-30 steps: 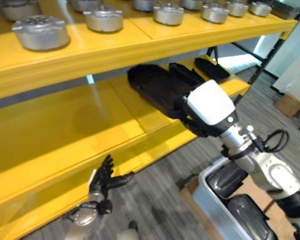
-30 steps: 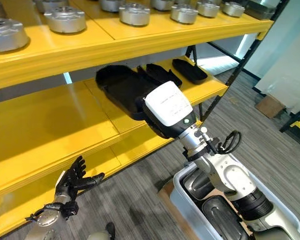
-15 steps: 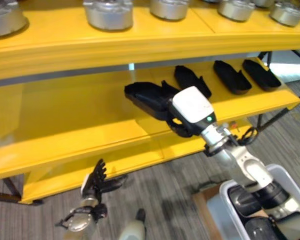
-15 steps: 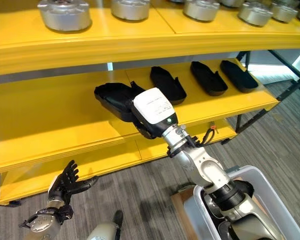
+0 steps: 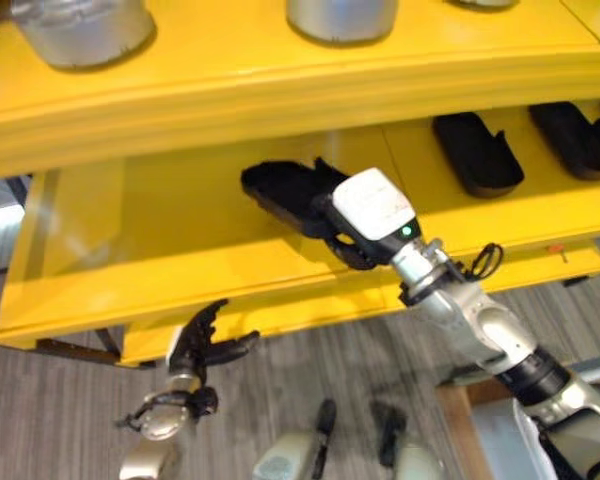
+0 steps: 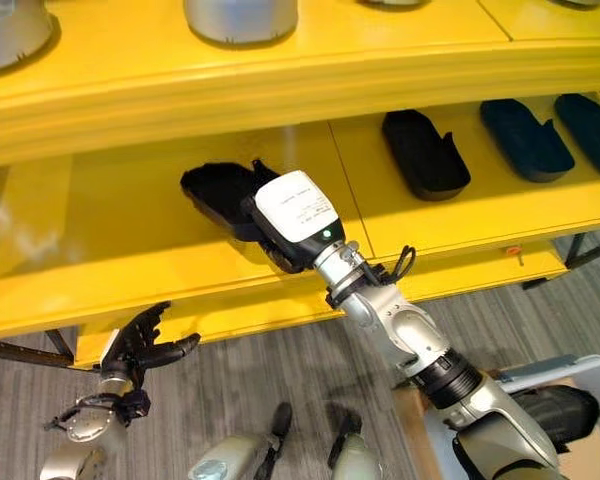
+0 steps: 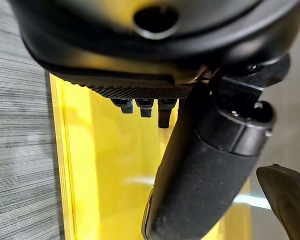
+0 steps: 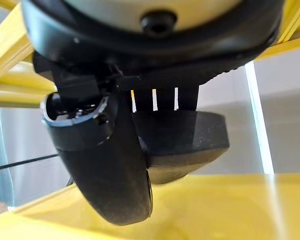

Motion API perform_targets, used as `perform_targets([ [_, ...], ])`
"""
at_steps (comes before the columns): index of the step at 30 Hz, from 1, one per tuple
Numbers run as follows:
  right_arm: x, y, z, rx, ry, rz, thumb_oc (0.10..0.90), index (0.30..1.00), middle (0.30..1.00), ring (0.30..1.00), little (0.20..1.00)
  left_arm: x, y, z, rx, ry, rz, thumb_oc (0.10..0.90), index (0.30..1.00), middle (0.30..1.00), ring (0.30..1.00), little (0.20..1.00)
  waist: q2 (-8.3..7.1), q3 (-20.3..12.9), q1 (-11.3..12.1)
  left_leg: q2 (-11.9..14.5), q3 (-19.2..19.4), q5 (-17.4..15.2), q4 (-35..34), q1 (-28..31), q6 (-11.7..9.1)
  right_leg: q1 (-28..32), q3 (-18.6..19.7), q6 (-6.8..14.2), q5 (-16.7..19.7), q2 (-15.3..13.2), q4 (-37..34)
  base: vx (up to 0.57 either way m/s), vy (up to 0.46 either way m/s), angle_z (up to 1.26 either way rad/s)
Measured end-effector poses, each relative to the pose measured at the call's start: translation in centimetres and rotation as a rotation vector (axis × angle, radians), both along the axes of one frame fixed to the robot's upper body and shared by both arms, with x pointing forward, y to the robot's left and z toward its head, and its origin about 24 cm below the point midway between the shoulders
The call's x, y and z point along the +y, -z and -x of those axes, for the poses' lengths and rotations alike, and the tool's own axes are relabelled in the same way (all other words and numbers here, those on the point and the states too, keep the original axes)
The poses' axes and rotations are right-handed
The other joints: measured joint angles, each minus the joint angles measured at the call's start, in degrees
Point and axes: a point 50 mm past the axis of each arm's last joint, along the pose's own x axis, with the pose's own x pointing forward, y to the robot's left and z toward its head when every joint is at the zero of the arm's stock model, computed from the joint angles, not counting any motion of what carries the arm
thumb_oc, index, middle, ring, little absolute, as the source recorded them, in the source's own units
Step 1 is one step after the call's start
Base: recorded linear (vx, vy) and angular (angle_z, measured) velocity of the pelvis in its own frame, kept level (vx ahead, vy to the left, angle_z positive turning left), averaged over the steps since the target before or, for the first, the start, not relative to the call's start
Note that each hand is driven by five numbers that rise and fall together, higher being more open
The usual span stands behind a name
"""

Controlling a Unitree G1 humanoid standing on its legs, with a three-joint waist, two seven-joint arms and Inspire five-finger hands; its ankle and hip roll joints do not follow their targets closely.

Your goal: Move parts from the plastic box to the shelf.

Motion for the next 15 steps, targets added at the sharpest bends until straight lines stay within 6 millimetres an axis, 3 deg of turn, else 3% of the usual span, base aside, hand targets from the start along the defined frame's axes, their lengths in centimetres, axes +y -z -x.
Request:
perform_targets([
  [1, -0.3, 0.4, 0.0, 0.012, 0.011, -0.001, 0.400, 0.300, 0.300, 0.300, 0.300, -0.3, 0.3, 0.3, 0.010, 0.001, 0.009, 0.900, 1.000, 1.000, 1.000, 1.000, -0.67, -0.12, -0.25, -0.50, -0.44, -0.66, 0.29, 1.35, 0.26, 0.92, -1.37, -1.23, 1.62, 0.04, 0.04, 0.09, -0.231, 0.69],
  [3, -0.6, 0.5, 0.1, 0.018, 0.019, 0.001, 0.400, 0.300, 0.300, 0.300, 0.300, -0.6, 0.8, 0.8, 0.029, -0.010, 0.028, 0.900, 1.000, 1.000, 1.000, 1.000, -1.27, -0.34, -0.60, -0.86, -2.10, -1.22, 0.59, 3.34, 0.51, 3.18, -2.02, -1.72, 2.53, 1.09, 0.82, 0.09, -0.167, 0.71],
  [4, -0.8, 0.3, 0.0, 0.011, 0.024, -0.004, 0.400, 0.300, 0.300, 0.300, 0.300, -0.5, 1.1, 1.3, 0.043, -0.014, 0.029, 0.900, 1.000, 1.000, 1.000, 1.000, -1.84, -0.60, -0.62, -0.84, -0.84, -1.49, 1.01, 3.77, 0.44, 5.03, -2.86, -2.77, 3.61, 1.16, 0.74, 0.09, -0.184, 0.63],
  [7, -1.1, 0.0, -0.1, 0.022, 0.031, -0.042, 0.400, 0.300, 0.300, 0.300, 0.300, -0.1, 1.4, 1.8, 0.059, -0.029, 0.027, 0.900, 1.000, 1.000, 1.000, 1.000, -1.78, -0.62, -0.39, 0.17, 0.00, -1.47, 1.93, 4.16, 0.41, 6.20, -4.09, -2.90, 3.29, 1.75, 2.28, 0.09, -0.191, 0.36],
  [9, -1.7, -0.1, -0.2, 0.028, 0.046, -0.042, 0.400, 0.300, 0.300, 0.300, 0.300, 0.3, 1.9, 2.5, 0.098, -0.042, 0.017, 0.900, 1.000, 1.000, 1.000, 1.000, -2.25, -0.37, -0.55, 1.17, 0.61, -2.05, 7.60, 4.11, -1.49, 9.25, -4.74, -3.46, 3.32, 2.26, 3.06, 0.09, -0.138, 0.42],
  [10, -1.7, -0.2, -0.3, 0.027, 0.048, -0.051, 0.400, 0.300, 0.300, 0.300, 0.300, 0.5, 1.9, 2.8, 0.108, -0.034, 0.008, 0.900, 1.000, 1.000, 1.000, 1.000, -3.28, -0.04, -0.62, 0.71, 0.72, -3.07, 12.87, 2.44, -3.43, 11.43, -4.80, -3.85, 3.10, 1.29, 1.61, 0.04, -0.057, 0.36],
  [11, -1.8, -0.3, -0.3, 0.024, 0.052, -0.059, 0.400, 0.300, 0.300, 0.300, 0.300, 0.6, 1.9, 3.0, 0.113, -0.028, 0.000, 0.900, 1.000, 1.000, 1.000, 1.000, -4.27, -0.04, -0.59, 1.25, 0.52, -5.11, 14.65, 1.14, -2.54, 13.03, -4.84, -3.98, 3.00, 1.28, 0.01, 0.04, -0.057, 0.32],
  [12, -1.9, -0.6, -0.4, 0.012, 0.058, -0.073, 0.400, 0.300, 0.300, 0.300, 0.300, 0.8, 1.7, 3.0, 0.107, -0.022, -0.011, 0.900, 1.000, 1.000, 1.000, 1.000, -5.15, -0.42, -0.50, 4.42, 0.26, -5.67, 9.38, 1.84, -2.41, 13.15, -4.98, -3.66, 2.15, 1.86, -0.27, 0.04, -0.041, 0.24],
  [13, -2.2, -1.2, -0.4, -0.009, 0.061, -0.071, 0.400, 0.300, 0.300, 0.300, 0.300, 0.7, 1.5, 2.9, 0.100, -0.019, -0.010, 0.900, 1.000, 1.000, 1.000, 1.000, -4.12, -0.69, -0.60, 8.70, -0.58, -3.46, 3.97, 3.22, -4.60, 12.83, -5.76, -2.72, 0.73, 3.37, 0.90, 0.03, -0.037, -0.01],
  [14, -2.1, -1.4, -0.5, -0.014, 0.067, -0.102, 0.400, 0.300, 0.300, 0.300, 0.300, 1.0, 1.5, 2.8, 0.099, -0.025, -0.016, 0.900, 1.000, 1.000, 1.000, 1.000, -5.80, -0.73, 0.33, 7.89, -0.87, -3.45, 2.38, 4.21, -5.17, 12.01, -4.92, -1.47, -1.31, 2.57, 1.94, 0.04, -0.053, -0.12],
  [15, -1.9, -1.4, -0.5, -0.017, 0.062, -0.116, 0.400, 0.300, 0.300, 0.300, 0.300, 1.0, 1.5, 2.7, 0.100, -0.023, -0.017, 0.900, 1.000, 1.000, 1.000, 1.000, -6.37, -1.01, 0.31, 7.76, -0.48, -3.46, 2.29, 4.04, -5.15, 11.64, -4.68, -1.23, -1.41, 2.38, 2.00, 0.05, -0.056, -0.23],
])
